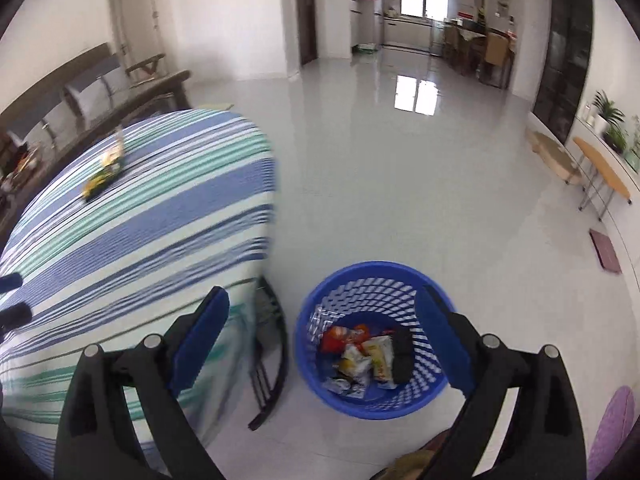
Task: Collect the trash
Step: 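Move both open tools back over the table toward the remaining packets, then grasp the green cracker packet with the left tool and lift it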
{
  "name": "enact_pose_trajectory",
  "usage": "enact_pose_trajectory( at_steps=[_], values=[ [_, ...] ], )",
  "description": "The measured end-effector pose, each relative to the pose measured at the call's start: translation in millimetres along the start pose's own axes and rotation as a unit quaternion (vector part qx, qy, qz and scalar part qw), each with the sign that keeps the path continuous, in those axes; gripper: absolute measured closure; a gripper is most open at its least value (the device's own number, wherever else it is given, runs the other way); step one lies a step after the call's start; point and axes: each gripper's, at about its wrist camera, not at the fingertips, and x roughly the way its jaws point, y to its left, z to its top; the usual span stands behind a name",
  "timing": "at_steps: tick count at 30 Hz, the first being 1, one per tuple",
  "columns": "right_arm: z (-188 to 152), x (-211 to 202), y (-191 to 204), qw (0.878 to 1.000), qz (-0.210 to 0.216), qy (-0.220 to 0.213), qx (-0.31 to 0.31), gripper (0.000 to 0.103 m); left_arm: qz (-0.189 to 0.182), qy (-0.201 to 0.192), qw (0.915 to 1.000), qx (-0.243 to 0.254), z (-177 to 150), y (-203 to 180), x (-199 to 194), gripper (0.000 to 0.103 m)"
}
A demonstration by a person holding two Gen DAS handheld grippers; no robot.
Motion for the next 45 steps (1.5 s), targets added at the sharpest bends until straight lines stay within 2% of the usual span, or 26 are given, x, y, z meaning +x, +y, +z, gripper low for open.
enact_pose_trajectory(
  at_steps=[3, 6, 9, 12, 16, 20, 25, 29, 33, 37, 41, 45],
  values=[
    [4, -1, 71, 0.997, 0.061, 0.012, -0.056, 0.012, 0.030, -0.007, 0.9994, -0.015, -6, 44, -14, 0.006],
    [6, 2, 118, 0.991, 0.095, 0.026, -0.095, 0.012, 0.054, -0.008, 0.9982, -0.026, -7, 77, -20, 0.005],
    [6, 12, 153, 0.984, 0.102, 0.039, -0.141, 0.012, 0.070, -0.001, 0.9970, -0.034, -8, 104, -19, 0.005],
    [3, 26, 171, 0.980, 0.095, 0.059, -0.165, 0.012, 0.068, -0.002, 0.9968, -0.041, -12, 117, -22, 0.005],
    [0, 33, 180, 0.980, 0.094, 0.067, -0.163, 0.012, 0.067, -0.002, 0.9971, -0.035, -14, 124, -27, 0.005],
    [1, 35, 183, 0.982, 0.098, 0.066, -0.150, 0.009, 0.066, 0.004, 0.9977, -0.016, -3, 126, -23, 0.005],
    [0, 37, 187, 0.983, 0.098, 0.064, -0.143, 0.007, 0.060, 0.030, 0.9968, 0.044, 15, 108, -6, 0.005],
    [-2, 37, 190, 0.984, 0.087, 0.060, -0.141, 0.006, 0.014, 0.031, 0.9955, 0.088, 37, 94, 4, 0.005],
    [-2, 37, 187, 0.984, 0.092, 0.064, -0.136, 0.005, -0.012, 0.019, 0.9978, 0.062, 71, 107, 19, 0.005],
    [-2, 37, 188, 0.984, 0.091, 0.063, -0.137, 0.005, -0.032, 0.023, 0.9986, 0.035, 109, 110, 51, 0.005],
    [-1, 37, 188, 0.984, 0.092, 0.063, -0.136, 0.005, -0.025, 0.023, 0.9962, 0.079, 134, 88, 84, 0.005],
    [-1, 37, 188, 0.984, 0.092, 0.063, -0.136, 0.005, 0.005, 0.040, 0.9926, 0.114, 147, 76, 121, 0.005]
  ],
)
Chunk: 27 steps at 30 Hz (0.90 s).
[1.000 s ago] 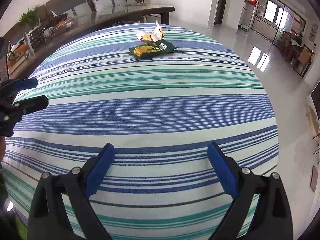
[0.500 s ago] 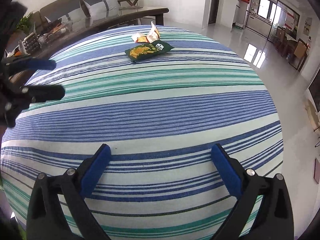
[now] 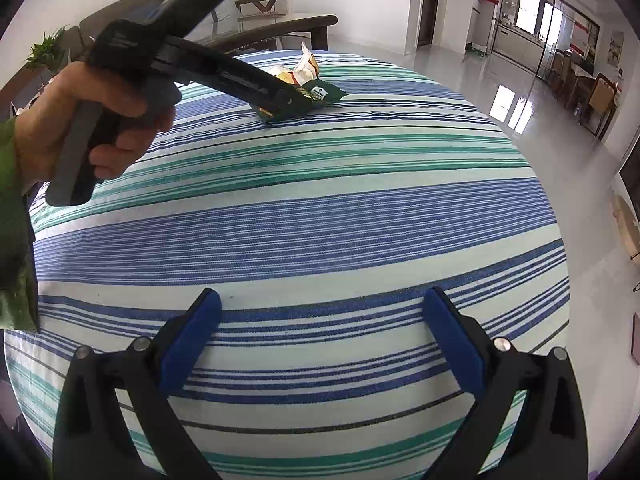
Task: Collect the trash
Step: 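Grasp the green cracker packet with the left tool and lift it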
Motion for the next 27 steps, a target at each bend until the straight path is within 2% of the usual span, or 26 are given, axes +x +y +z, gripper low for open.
enact_pose_trajectory(
  at_steps=[2, 3, 4, 5, 6, 9, 13, 17, 20, 24, 26, 27],
  values=[
    [0, 0, 0, 1.000, 0.000, 0.000, 0.000, 0.005, 0.000, 0.005, 1.0000, -0.006, 3, 4, 12, 0.006],
    [0, 0, 0, 1.000, 0.000, 0.000, 0.000, 0.005, -0.007, 0.007, 0.9998, -0.014, 4, 7, 15, 0.017],
    [0, 0, 0, 1.000, 0.000, 0.000, 0.000, 0.005, -0.020, 0.010, 0.9995, -0.022, 3, 10, 16, 0.032],
    [0, 0, 0, 1.000, 0.000, 0.000, 0.000, 0.005, -0.023, 0.003, 0.9994, -0.027, 2, 11, 14, 0.036],
    [0, 0, 0, 1.000, 0.000, 0.000, 0.000, 0.005, -0.027, -0.003, 0.9993, -0.024, 1, 10, 11, 0.061],
    [0, 0, 0, 1.000, 0.000, 0.000, 0.000, 0.005, -0.020, -0.011, 0.9994, -0.026, -11, 8, -4, 0.067],
    [1, 0, 0, 1.000, 0.001, 0.000, 0.000, 0.005, 0.001, -0.029, 0.9970, -0.072, -49, 27, -51, 0.067],
    [1, 1, 2, 1.000, -0.001, 0.001, -0.001, 0.005, 0.039, -0.011, 0.9905, -0.131, -100, 62, -87, 0.067],
    [2, 2, 2, 1.000, -0.001, 0.002, 0.000, 0.005, 0.073, -0.004, 0.9863, -0.148, -131, 78, -101, 0.067],
    [3, 3, 1, 1.000, 0.007, 0.005, -0.006, 0.005, 0.063, -0.005, 0.9825, -0.175, -160, 86, -104, 0.064],
    [9, 5, -1, 1.000, 0.024, 0.012, -0.012, 0.005, 0.067, -0.005, 0.9797, -0.189, -168, 89, -103, 0.048],
    [12, 5, -3, 0.999, 0.035, 0.013, -0.010, 0.005, 0.068, -0.007, 0.9782, -0.196, -172, 90, -103, 0.031]
  ],
)
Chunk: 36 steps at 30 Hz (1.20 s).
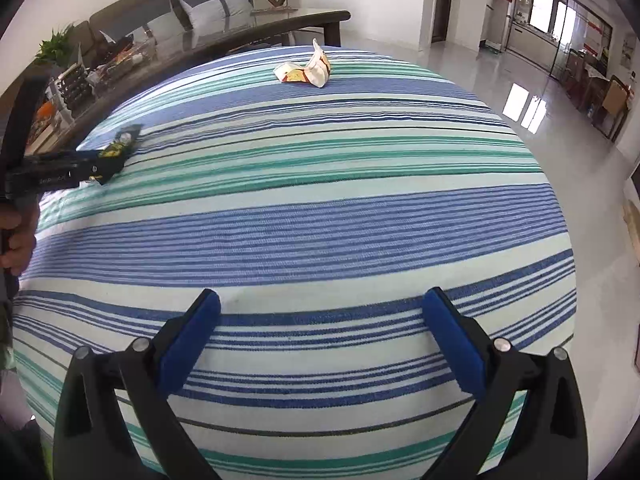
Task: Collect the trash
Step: 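Grasp the green cracker packet with the left tool and lift it, then grasp the white paper wrapper with the right tool while the left tool holds the green packet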
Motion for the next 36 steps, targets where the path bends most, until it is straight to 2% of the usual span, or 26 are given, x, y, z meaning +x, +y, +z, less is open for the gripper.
enact_pose_trajectory(
  at_steps=[1, 4, 8, 10, 14, 20, 30, 33, 34, 36],
  values=[
    [7, 1, -3, 1.000, 0.006, 0.001, 0.003, 0.005, -0.002, -0.003, 1.0000, -0.005, -2, 2, -1, 0.025],
    [34, 5, -5, 1.000, 0.007, -0.005, -0.004, 0.005, 0.002, -0.010, 0.9999, -0.004, -8, 6, -2, 0.017],
    [82, 30, -3, 0.999, 0.017, -0.009, -0.025, 0.005, 0.020, -0.015, 0.9996, 0.016, -12, -1, 1, 0.012],
    [104, 47, 2, 0.999, 0.008, -0.014, -0.047, 0.005, 0.024, -0.012, 0.9996, 0.006, -12, 1, 2, 0.006],
    [144, 88, 12, 0.997, 0.000, -0.010, -0.071, 0.005, 0.025, -0.010, 0.9996, 0.002, -11, 4, 4, 0.005],
    [184, 134, 17, 0.998, -0.003, 0.000, -0.055, 0.006, 0.023, -0.010, 0.9997, -0.001, -10, 7, 5, 0.004],
    [218, 154, 25, 0.999, 0.001, -0.006, -0.046, 0.006, 0.023, -0.010, 0.9997, -0.002, -10, 6, 5, 0.004],
    [220, 158, 28, 0.999, 0.009, -0.001, -0.052, 0.030, 0.023, -0.010, 0.9997, -0.002, -10, 6, 6, 0.004],
    [221, 155, 29, 0.999, 0.014, -0.004, -0.050, 0.046, 0.023, -0.010, 0.9997, -0.002, -10, 6, 6, 0.004],
    [222, 152, 27, 0.999, 0.014, -0.004, -0.041, 0.055, 0.023, -0.010, 0.9997, -0.002, -10, 6, 6, 0.004]
  ],
)
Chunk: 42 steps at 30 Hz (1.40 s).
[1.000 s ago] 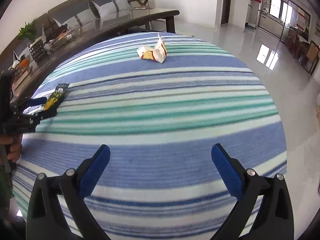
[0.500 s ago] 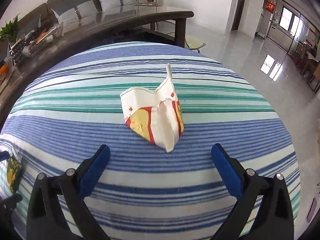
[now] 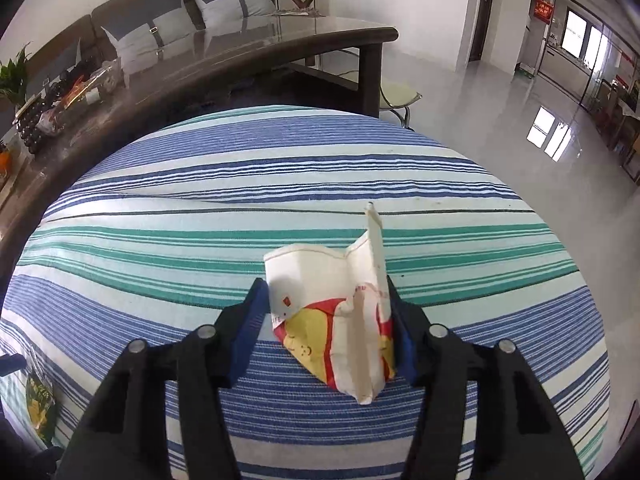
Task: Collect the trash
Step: 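Grasp the white paper wrapper with the right tool while the left tool holds the green packet, then carry both items over the blue wastebasket and open both tools to drop them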
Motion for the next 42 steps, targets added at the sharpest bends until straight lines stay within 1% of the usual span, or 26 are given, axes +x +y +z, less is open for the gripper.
enact_pose_trajectory(
  at_steps=[1, 2, 6, 7, 8, 12, 14, 17, 19, 22, 24, 26, 27, 28, 29, 31, 34, 37, 40, 42],
  values=[
    [-1, -4, -1, 1.000, 0.000, -0.004, 0.004, 0.063, 0.000, 0.000, 1.0000, 0.000, 0, 0, 0, 0.004],
    [-1, -9, -1, 1.000, -0.001, -0.010, 0.007, 0.068, 0.000, 0.000, 1.0000, 0.000, 0, 0, 0, 0.004],
    [-14, -34, -9, 0.999, 0.014, -0.018, 0.023, 0.077, 0.000, 0.000, 1.0000, 0.000, 0, 0, 0, 0.004],
    [-18, -39, -11, 0.999, 0.015, -0.018, 0.023, 0.080, 0.000, 0.000, 1.0000, 0.000, 0, 0, 0, 0.004],
    [-23, -46, -13, 0.999, 0.019, -0.019, 0.026, 0.086, 0.000, 0.000, 1.0000, 0.000, 0, 0, 0, 0.004],
    [-47, -74, -28, 0.999, 0.030, -0.012, 0.043, 0.086, -0.001, 0.000, 1.0000, 0.000, 0, 0, 0, 0.004],
    [-57, -82, -35, 0.998, 0.027, -0.008, 0.050, 0.087, -0.001, 0.000, 1.0000, 0.000, 1, 0, 0, 0.004],
    [-74, -101, -48, 0.996, 0.041, -0.004, 0.080, 0.086, -0.003, -0.001, 1.0000, 0.002, 0, 0, 0, 0.004],
    [-85, -115, -54, 0.994, 0.052, -0.002, 0.095, 0.086, -0.012, -0.003, 0.9999, 0.005, 1, 0, -2, 0.004],
    [-102, -131, -57, 0.992, 0.063, 0.006, 0.106, 0.086, -0.036, -0.007, 0.9993, 0.007, 1, -4, -4, 0.004],
    [-112, -137, -58, 0.992, 0.066, 0.012, 0.110, 0.086, -0.041, -0.006, 0.9991, 0.014, 3, -10, -2, 0.005],
    [-122, -140, -59, 0.991, 0.066, 0.019, 0.114, 0.086, -0.032, -0.004, 0.9992, 0.024, 6, -16, 1, 0.008],
    [-126, -142, -59, 0.991, 0.067, 0.020, 0.116, 0.086, -0.023, -0.004, 0.9993, 0.030, 8, -20, 1, 0.015],
    [-131, -145, -60, 0.990, 0.071, 0.019, 0.120, 0.086, -0.017, -0.007, 0.9992, 0.037, 9, -23, 2, 0.024],
    [-134, -148, -61, 0.990, 0.073, 0.018, 0.123, 0.086, -0.023, -0.008, 0.9990, 0.037, 11, -24, 0, 0.032],
    [-142, -157, -64, 0.988, 0.080, 0.010, 0.133, 0.086, -0.020, -0.011, 0.9990, 0.039, 14, -26, -2, 0.066],
    [-155, -177, -71, 0.985, 0.090, -0.006, 0.149, 0.086, -0.039, -0.014, 0.9986, 0.034, 13, -29, -8, 0.069],
    [-174, -203, -88, 0.979, 0.093, -0.025, 0.178, 0.086, -0.062, -0.022, 0.9969, 0.042, 12, -47, -23, 0.069],
    [-201, -237, -120, 0.972, 0.081, -0.047, 0.214, 0.086, -0.112, -0.036, 0.9915, 0.056, 15, -85, -47, 0.069],
    [-220, -257, -143, 0.969, 0.061, -0.057, 0.234, 0.086, -0.154, -0.040, 0.9848, 0.070, 15, -120, -61, 0.069]
  ],
)
